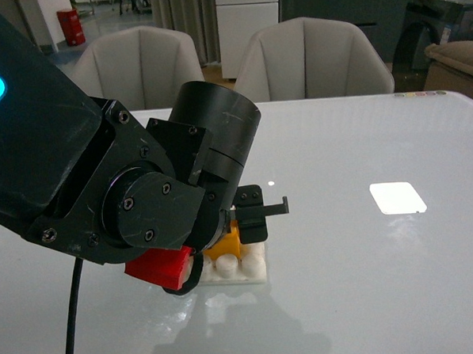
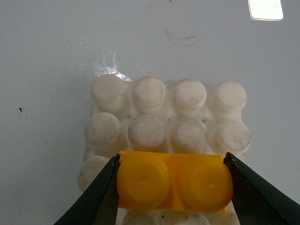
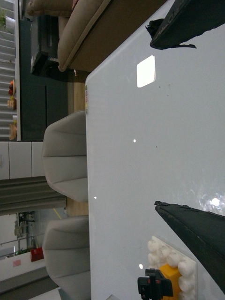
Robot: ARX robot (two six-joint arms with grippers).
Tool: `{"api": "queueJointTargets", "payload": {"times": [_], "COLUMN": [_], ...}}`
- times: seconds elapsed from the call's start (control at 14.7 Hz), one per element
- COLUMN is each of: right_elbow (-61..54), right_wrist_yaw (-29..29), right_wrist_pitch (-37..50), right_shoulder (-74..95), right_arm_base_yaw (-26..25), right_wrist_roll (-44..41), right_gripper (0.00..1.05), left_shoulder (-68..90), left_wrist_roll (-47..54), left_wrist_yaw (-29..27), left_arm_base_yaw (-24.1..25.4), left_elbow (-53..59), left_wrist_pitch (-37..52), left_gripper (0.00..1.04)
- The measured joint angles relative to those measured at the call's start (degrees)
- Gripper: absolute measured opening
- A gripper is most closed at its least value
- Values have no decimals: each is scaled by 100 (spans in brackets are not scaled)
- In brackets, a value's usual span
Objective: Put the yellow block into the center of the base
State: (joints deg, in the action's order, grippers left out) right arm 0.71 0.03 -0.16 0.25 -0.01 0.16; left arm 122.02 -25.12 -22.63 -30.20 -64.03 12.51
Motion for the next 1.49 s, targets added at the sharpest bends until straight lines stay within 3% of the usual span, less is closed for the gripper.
{"api": "queueJointTargets", "payload": {"times": [0.07,0.14,0.2,0.48,0.81,1.15,1.49], "right_elbow": [0,2,2,2,0,0,0], "right_wrist_yaw": [0,0,0,0,0,0,0], "right_wrist_pitch": [-2,-2,-2,-2,-2,-2,-2], "right_shoulder": [0,0,0,0,0,0,0], "right_arm_base_yaw": [0,0,0,0,0,0,0], "right_wrist_roll": [0,0,0,0,0,2,0], "right_gripper": [98,98,98,98,98,98,98], "left_shoulder": [9,7,-15,-579,-2059,-3388,-4771], "left_wrist_roll": [17,164,251,461,610,649,1176], "left_wrist_yaw": [22,170,166,258,791,1521,1902], "left_arm_base_yaw": [-2,2,2,2,-57,1917,2507], "left_elbow": [-13,-13,-13,81,358,1478,2059], "left_wrist_pitch": [66,249,258,409,428,125,140], "left_gripper": [60,94,99,98,98,98,98]}}
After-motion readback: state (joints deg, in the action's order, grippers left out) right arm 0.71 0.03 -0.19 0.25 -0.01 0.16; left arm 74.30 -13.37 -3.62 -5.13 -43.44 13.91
